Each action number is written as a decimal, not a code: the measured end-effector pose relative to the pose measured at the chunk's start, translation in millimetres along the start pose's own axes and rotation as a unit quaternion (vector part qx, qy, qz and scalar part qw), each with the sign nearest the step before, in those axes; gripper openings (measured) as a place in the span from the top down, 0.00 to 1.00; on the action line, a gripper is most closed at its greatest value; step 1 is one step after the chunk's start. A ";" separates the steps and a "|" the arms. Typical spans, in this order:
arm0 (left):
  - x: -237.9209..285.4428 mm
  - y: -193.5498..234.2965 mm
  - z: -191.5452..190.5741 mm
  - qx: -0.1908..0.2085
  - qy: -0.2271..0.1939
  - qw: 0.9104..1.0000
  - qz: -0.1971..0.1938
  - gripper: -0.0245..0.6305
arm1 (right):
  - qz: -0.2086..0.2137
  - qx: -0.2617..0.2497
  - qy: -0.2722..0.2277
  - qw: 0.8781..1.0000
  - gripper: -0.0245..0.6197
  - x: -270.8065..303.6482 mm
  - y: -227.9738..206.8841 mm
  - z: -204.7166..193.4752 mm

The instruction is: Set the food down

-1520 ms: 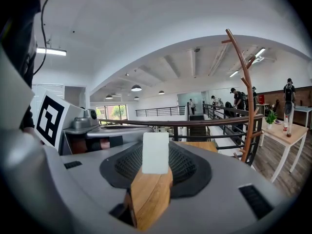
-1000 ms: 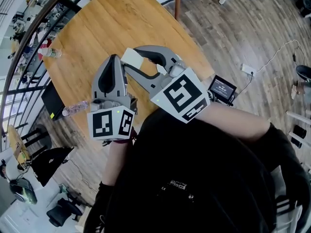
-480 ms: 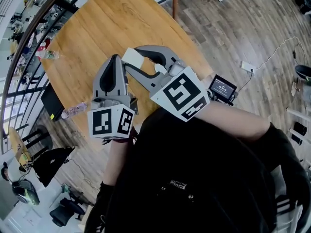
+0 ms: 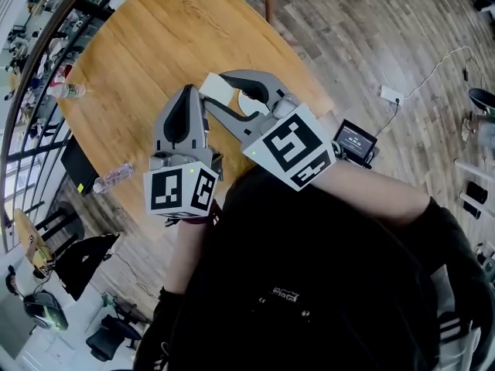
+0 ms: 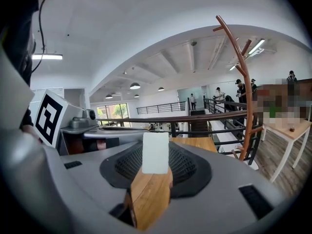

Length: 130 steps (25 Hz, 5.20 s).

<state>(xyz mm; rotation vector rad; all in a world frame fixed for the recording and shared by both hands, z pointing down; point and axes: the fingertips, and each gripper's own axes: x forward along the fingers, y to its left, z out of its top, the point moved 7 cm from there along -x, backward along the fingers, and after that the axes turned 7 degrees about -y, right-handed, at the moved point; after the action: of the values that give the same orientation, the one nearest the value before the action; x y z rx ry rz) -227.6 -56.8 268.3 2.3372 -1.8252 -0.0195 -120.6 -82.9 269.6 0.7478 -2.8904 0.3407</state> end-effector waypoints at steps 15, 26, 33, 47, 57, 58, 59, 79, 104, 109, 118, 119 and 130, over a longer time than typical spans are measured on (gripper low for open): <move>9.9 -6.2 -24.1 -0.006 0.039 0.999 -0.004 0.96 | -0.003 0.032 0.015 0.999 0.70 -3.8 -13.2 -25.3; 13.9 -8.1 -43.6 -0.014 0.067 0.998 -0.001 0.96 | 0.005 0.051 0.033 0.998 0.70 -3.2 -21.2 -43.6; 12.8 -7.4 -59.0 -0.033 0.085 0.996 0.003 0.96 | 0.008 0.051 0.046 0.998 0.70 -1.5 -23.0 -57.6; -1.9 -4.6 -84.3 -0.053 0.112 0.992 0.029 0.96 | -0.001 0.063 0.117 0.991 0.70 8.0 -34.2 -129.1; -9.6 -6.5 -96.4 -0.062 0.126 0.990 0.034 0.96 | -0.012 0.060 0.161 0.985 0.70 21.3 -41.5 -170.4; -11.0 -6.9 -97.9 -0.062 0.129 0.989 0.033 0.96 | -0.013 0.060 0.164 0.985 0.70 22.5 -40.7 -175.0; -11.9 -6.4 -98.7 -0.062 0.132 0.989 0.033 0.96 | -0.015 0.061 0.166 0.984 0.70 24.6 -39.9 -179.4; 3.9 -15.3 -105.3 -0.054 0.159 0.986 0.017 0.96 | -0.051 0.067 0.220 0.972 0.70 43.2 -60.8 -236.4; 1.8 -12.1 -111.0 -0.055 0.182 0.982 0.021 0.96 | -0.054 0.008 0.346 0.937 0.70 53.2 -81.5 -328.3; -0.1 -17.3 -113.6 -0.055 0.186 0.981 0.022 0.96 | -0.052 -0.021 0.362 0.931 0.70 52.5 -77.8 -341.2; -2.4 -20.1 -121.6 -0.084 0.193 0.977 0.013 0.96 | -0.054 -0.030 0.379 0.923 0.70 55.1 -78.7 -354.7; -3.3 -18.5 -122.7 -0.089 0.195 0.977 0.014 0.96 | -0.054 -0.030 0.381 0.923 0.70 56.4 -79.0 -356.0; -2.1 -20.3 -118.1 -0.077 0.195 0.978 0.006 0.96 | -0.059 -0.043 0.375 0.924 0.61 57.9 -73.9 -351.8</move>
<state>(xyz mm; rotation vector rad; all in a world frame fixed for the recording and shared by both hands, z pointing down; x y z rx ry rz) -194.7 -34.6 381.4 2.0472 -1.5847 0.2710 -108.1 -84.1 633.5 0.5972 -2.1155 0.3777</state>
